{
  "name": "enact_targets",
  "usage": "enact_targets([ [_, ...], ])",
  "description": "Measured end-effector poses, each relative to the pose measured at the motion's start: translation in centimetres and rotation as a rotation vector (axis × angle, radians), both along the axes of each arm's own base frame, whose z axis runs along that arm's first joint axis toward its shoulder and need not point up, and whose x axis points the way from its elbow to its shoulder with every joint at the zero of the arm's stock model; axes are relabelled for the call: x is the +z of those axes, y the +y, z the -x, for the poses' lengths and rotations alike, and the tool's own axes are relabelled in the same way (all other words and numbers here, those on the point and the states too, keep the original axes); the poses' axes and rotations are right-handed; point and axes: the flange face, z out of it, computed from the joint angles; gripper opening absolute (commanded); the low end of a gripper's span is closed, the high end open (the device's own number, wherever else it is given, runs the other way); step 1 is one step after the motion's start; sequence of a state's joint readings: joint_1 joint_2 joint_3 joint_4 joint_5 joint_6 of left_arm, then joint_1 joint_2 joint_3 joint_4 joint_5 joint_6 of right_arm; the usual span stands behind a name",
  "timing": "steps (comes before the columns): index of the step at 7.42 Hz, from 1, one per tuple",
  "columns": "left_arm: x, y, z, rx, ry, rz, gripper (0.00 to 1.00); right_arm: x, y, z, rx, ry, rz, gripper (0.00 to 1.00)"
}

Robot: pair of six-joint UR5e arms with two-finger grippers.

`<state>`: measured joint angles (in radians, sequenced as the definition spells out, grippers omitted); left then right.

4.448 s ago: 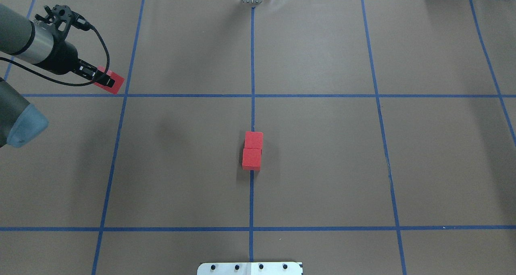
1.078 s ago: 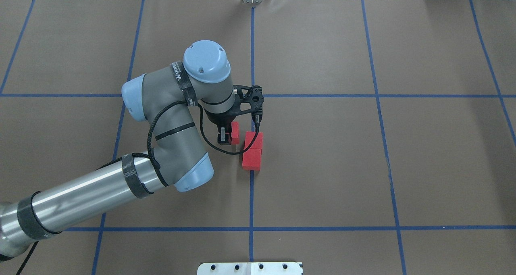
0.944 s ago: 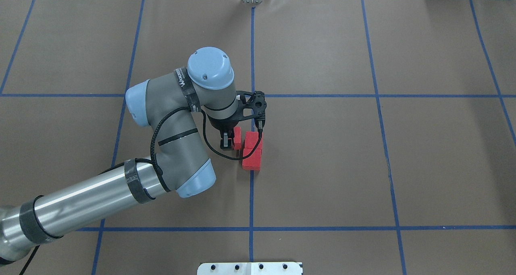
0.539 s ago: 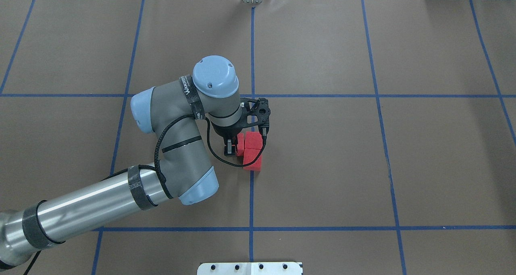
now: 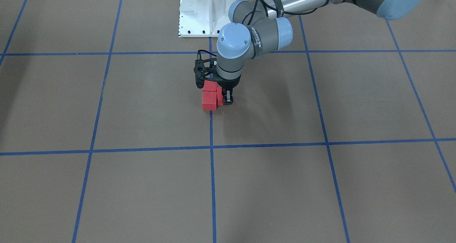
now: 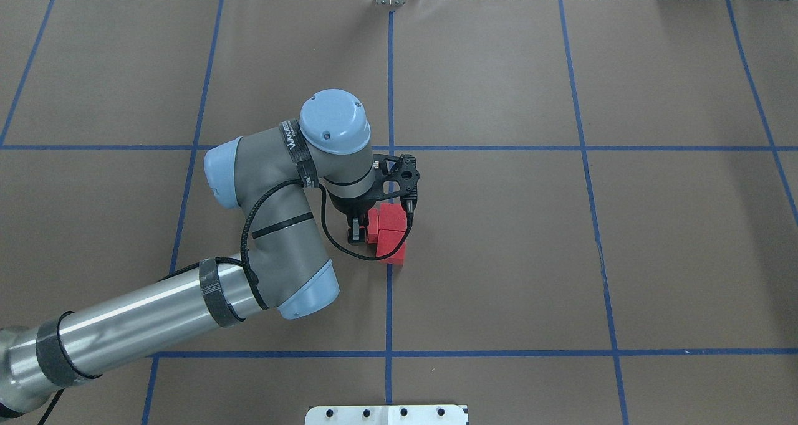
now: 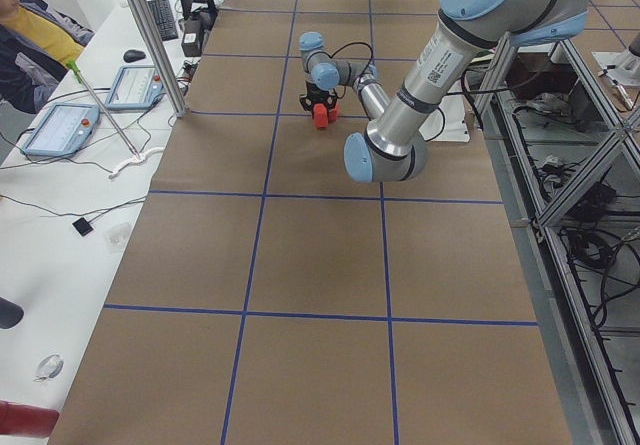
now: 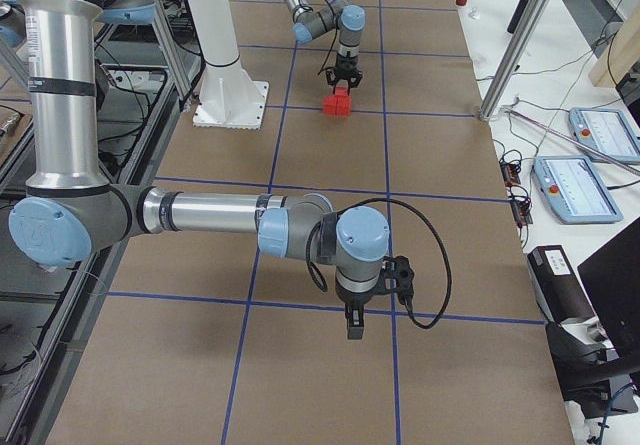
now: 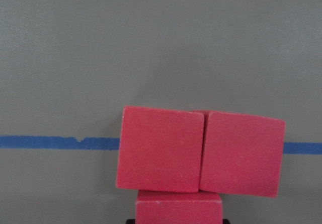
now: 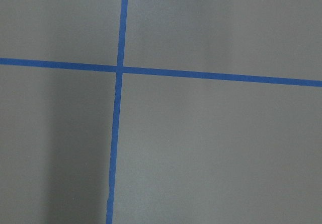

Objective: Form red blocks into L shape at center
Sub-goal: 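Hold the cube pressed against the column with the left gripper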

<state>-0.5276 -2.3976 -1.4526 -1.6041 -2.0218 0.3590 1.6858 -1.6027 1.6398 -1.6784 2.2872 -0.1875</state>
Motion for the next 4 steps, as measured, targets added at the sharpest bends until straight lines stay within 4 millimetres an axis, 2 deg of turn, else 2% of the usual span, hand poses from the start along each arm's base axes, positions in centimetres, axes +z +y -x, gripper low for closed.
enact_targets([
  [4,0.03,0.06,-0.13,0.000,0.004,0.001,0.15,0.01,0.01,0.00,-0.001,0.000,-0.001,1.00],
])
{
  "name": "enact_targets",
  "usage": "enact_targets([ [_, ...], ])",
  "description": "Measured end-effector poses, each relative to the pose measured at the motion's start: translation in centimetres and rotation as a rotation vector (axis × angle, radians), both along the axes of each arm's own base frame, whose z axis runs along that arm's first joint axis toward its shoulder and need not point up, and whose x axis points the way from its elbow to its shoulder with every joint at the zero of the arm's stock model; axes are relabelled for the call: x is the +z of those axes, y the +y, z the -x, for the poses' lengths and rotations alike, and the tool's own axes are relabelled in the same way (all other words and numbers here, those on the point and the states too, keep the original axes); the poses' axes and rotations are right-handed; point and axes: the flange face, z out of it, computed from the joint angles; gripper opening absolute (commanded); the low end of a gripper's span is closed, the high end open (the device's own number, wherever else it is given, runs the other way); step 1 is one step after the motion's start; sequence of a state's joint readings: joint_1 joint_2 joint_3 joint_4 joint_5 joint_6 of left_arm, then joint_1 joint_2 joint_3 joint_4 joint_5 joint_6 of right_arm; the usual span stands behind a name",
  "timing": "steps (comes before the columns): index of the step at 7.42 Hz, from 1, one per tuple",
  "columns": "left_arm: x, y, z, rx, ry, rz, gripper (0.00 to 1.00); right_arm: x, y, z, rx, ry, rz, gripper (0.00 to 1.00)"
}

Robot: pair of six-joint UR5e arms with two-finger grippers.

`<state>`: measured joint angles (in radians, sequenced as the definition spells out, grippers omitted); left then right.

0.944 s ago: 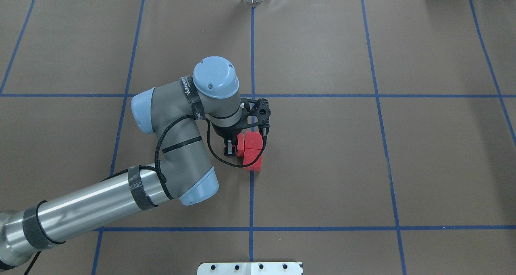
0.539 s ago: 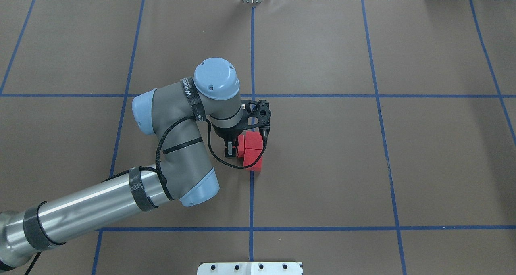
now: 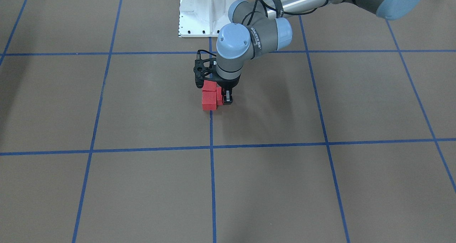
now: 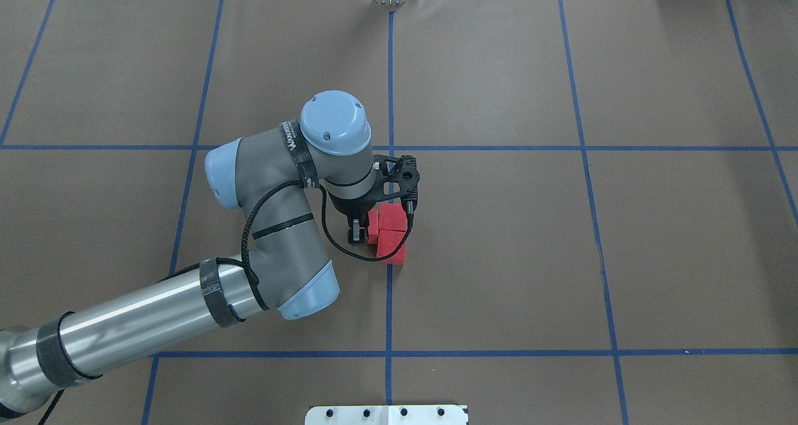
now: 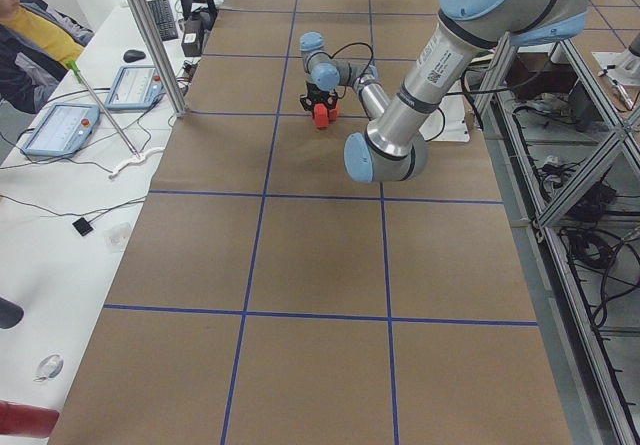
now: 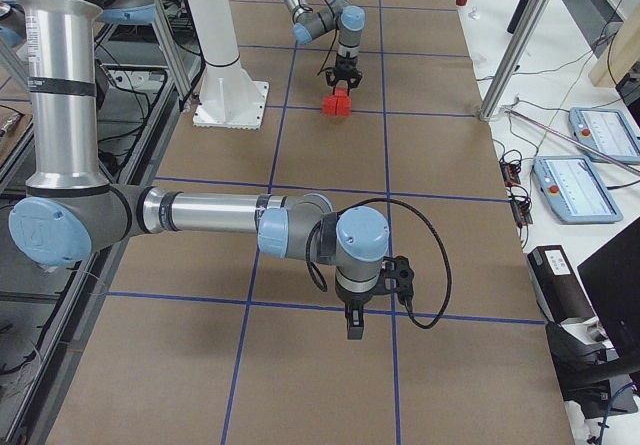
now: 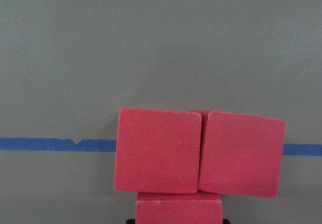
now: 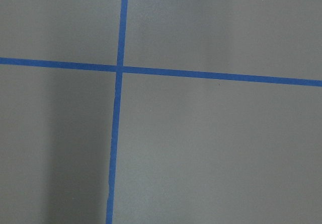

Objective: Form red blocks into L shape at center
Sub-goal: 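Hold the cube pressed against the column with the left gripper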

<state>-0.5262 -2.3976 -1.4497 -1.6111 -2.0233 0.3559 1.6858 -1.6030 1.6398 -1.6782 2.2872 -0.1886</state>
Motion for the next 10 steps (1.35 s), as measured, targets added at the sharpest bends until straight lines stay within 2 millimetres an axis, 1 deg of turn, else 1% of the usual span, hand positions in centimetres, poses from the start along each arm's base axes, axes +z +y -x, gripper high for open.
enact_targets([
  [10,-0.02,-0.56,0.41,-0.026,0.000,0.016,0.15,0.00,0.00,0.00,0.000,0.000,0.000,1.00],
])
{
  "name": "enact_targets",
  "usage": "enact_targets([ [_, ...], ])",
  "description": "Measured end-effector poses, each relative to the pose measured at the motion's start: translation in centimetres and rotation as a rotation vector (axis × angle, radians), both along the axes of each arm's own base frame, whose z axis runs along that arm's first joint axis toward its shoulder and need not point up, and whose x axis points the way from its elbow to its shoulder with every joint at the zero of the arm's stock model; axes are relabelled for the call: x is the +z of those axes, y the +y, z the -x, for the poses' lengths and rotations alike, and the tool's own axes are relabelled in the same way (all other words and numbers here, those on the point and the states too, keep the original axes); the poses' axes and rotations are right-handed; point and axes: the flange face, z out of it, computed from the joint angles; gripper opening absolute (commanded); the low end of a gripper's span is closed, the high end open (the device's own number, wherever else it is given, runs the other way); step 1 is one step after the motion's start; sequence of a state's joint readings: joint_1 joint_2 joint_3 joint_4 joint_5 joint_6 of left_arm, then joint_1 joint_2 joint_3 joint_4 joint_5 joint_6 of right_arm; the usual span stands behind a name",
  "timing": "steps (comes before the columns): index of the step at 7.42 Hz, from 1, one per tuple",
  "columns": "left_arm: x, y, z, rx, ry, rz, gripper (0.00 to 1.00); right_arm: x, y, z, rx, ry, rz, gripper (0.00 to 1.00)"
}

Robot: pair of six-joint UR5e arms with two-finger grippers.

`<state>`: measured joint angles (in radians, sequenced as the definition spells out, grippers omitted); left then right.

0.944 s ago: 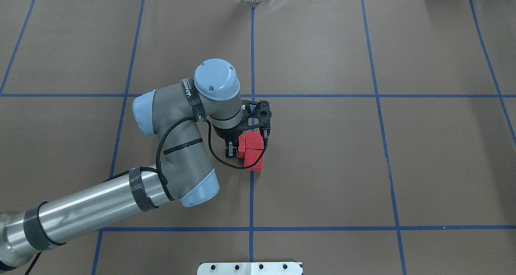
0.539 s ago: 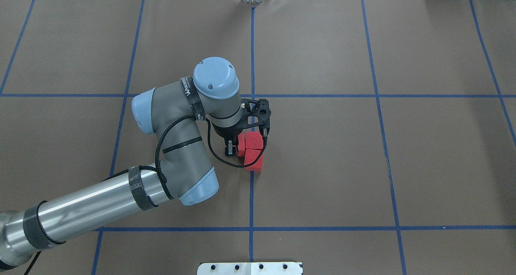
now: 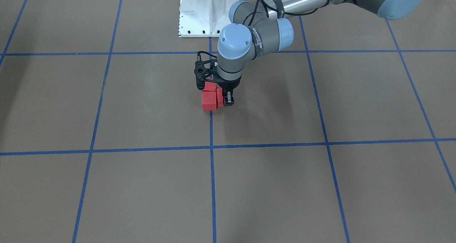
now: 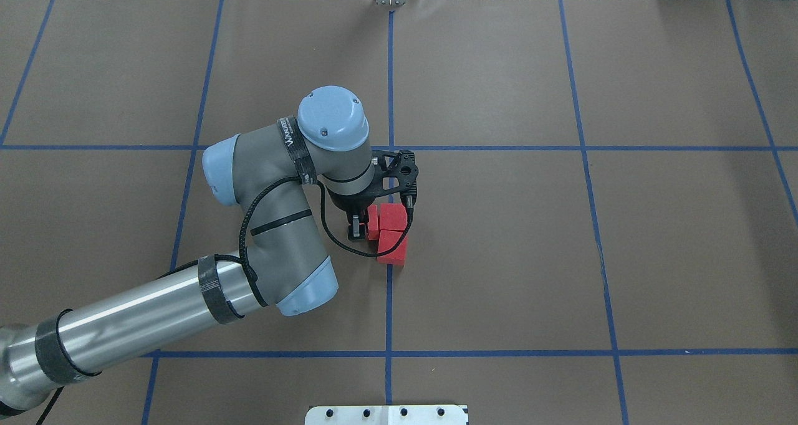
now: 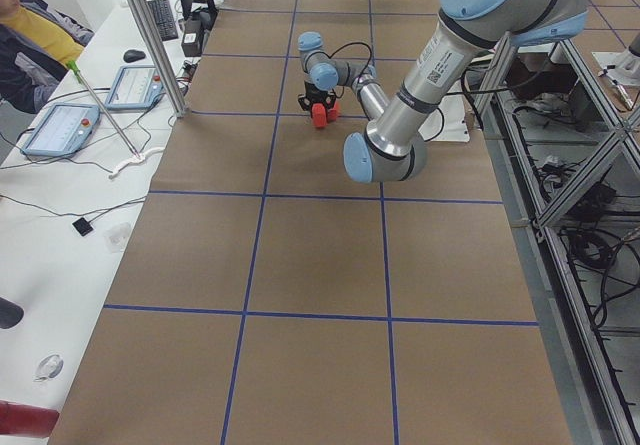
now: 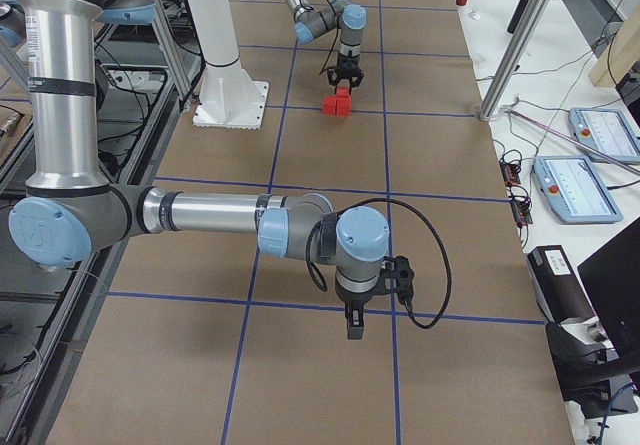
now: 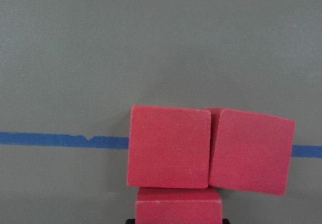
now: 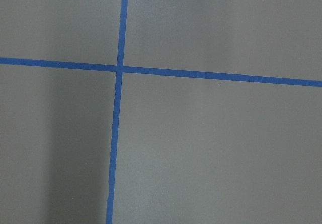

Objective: Form red blocks into L shape at center
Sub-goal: 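Hold the cube pressed against the column with the left gripper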

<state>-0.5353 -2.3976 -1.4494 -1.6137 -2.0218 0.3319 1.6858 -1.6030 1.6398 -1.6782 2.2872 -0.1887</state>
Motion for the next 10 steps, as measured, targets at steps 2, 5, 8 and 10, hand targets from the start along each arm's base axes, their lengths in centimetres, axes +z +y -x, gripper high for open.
enact_targets([
  [2,0.26,0.06,-0.23,0.002,-0.006,0.004,0.17,0.00,0.00,0.00,0.000,0.000,0.000,1.00],
  [5,0.60,0.13,-0.55,0.005,-0.012,0.007,0.25,0.00,0.00,0.00,0.000,0.000,0.000,1.00],
  [8,0.62,0.18,-0.62,0.005,-0.013,0.009,0.26,0.00,0.00,0.00,0.000,0.000,0.000,1.00],
  [10,0.51,0.05,-0.61,-0.004,-0.007,-0.006,0.26,0.02,0.00,0.00,0.000,0.000,0.000,1.00],
])
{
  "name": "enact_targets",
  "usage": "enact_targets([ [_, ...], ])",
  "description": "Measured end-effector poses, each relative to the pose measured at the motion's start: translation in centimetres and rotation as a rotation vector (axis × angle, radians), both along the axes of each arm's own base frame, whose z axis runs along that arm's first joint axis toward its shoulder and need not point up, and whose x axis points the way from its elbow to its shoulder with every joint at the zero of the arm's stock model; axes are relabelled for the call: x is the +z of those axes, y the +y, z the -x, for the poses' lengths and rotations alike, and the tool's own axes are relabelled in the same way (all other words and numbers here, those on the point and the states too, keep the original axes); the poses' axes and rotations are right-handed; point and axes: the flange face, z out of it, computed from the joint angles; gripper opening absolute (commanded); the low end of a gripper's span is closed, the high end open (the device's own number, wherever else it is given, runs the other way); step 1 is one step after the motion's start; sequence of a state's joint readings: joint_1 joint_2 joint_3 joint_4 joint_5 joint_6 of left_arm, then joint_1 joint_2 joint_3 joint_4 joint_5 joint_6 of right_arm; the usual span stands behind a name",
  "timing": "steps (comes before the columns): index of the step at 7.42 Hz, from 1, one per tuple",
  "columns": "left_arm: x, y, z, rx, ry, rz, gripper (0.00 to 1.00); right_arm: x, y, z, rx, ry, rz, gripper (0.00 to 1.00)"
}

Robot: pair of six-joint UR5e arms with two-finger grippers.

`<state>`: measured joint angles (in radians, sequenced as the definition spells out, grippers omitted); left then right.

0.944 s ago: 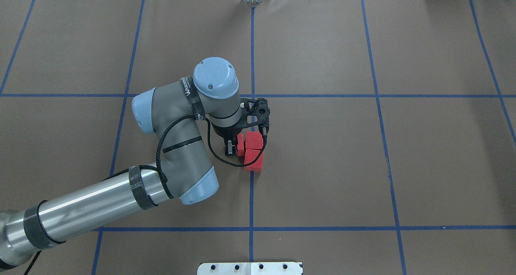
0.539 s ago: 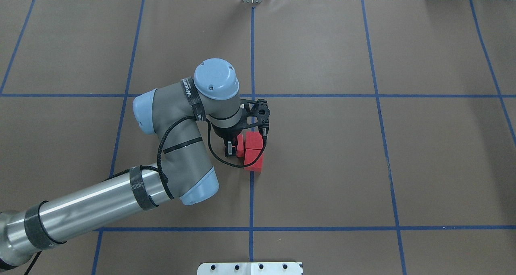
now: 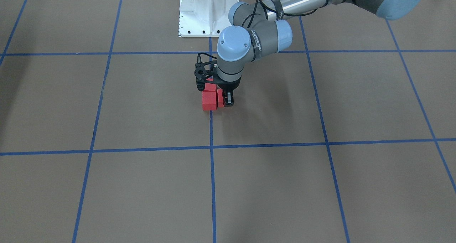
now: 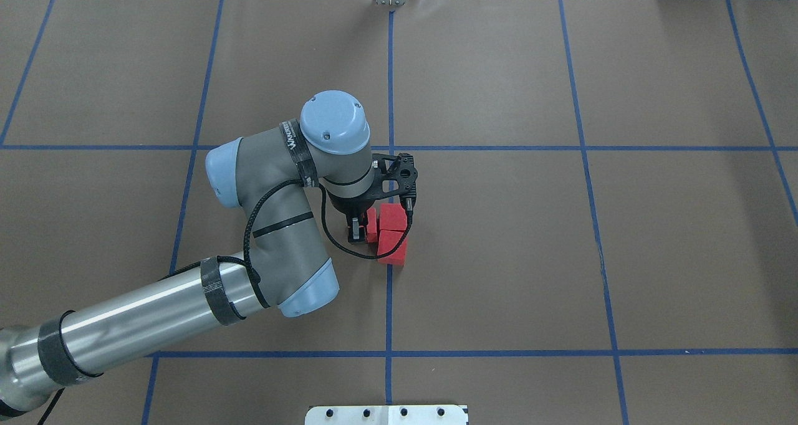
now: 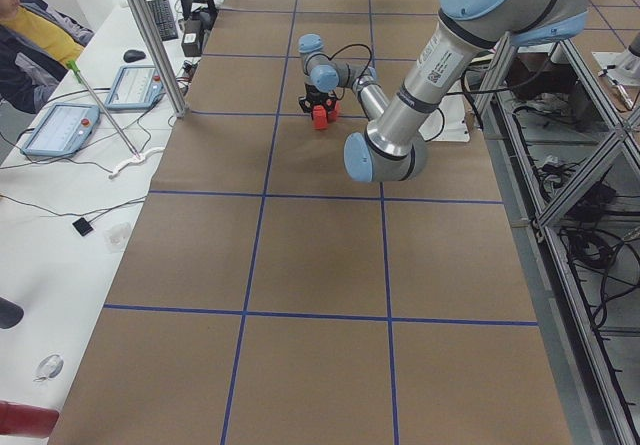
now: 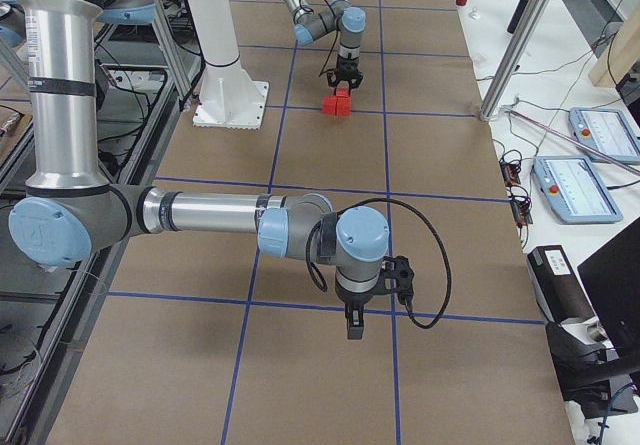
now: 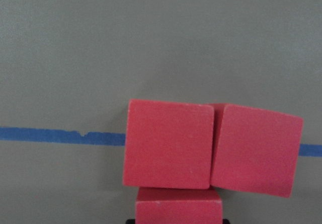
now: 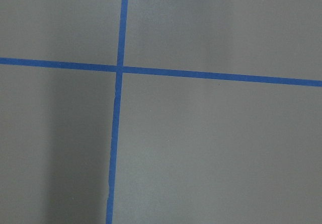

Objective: Form red blocks into L shape at center
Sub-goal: 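Hold the cube pressed against the column with the left gripper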

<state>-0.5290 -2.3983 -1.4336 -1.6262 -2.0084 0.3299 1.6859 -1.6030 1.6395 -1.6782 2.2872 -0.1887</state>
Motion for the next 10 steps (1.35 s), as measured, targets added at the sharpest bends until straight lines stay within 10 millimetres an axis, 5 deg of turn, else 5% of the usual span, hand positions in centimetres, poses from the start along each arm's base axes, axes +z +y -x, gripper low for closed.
enact_targets([
  [10,-0.08,-0.42,0.05,-0.014,0.012,-0.020,0.41,-0.01,0.00,0.00,0.000,0.000,0.000,1.00],
])
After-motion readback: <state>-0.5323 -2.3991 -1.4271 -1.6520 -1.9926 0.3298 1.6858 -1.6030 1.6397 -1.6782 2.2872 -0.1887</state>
